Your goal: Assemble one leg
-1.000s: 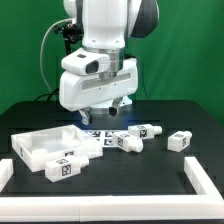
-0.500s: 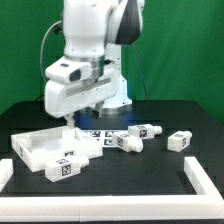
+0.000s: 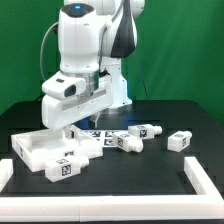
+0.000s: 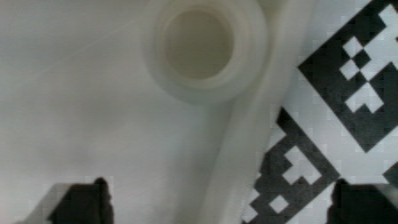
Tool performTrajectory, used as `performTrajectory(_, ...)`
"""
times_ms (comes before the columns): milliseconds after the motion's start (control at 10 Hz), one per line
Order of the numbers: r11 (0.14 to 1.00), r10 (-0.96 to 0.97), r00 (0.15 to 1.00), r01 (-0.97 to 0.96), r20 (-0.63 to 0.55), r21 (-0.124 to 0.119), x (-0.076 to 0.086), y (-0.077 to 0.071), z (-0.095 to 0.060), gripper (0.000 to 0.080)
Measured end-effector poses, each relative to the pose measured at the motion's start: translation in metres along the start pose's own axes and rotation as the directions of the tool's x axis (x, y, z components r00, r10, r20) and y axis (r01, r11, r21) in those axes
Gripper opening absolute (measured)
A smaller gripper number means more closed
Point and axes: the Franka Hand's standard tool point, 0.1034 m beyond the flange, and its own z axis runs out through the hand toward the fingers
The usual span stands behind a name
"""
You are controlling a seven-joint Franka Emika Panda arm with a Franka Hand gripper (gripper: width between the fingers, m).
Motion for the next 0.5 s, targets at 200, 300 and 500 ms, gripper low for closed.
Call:
performTrajectory(200,1.000,0.000,1.000,0.000,0.000,0.000,0.0000,0.0000,0.0001,0.0425)
performTrajectory(300,1.000,0.000,1.000,0.000,0.000,0.000,0.0000,-0.0001,0.0001,0.0243)
performTrajectory(500,1.000,-0.001,1.000,0.001,0.000,0.000,0.0000,0.0000,0.0001,0.0047)
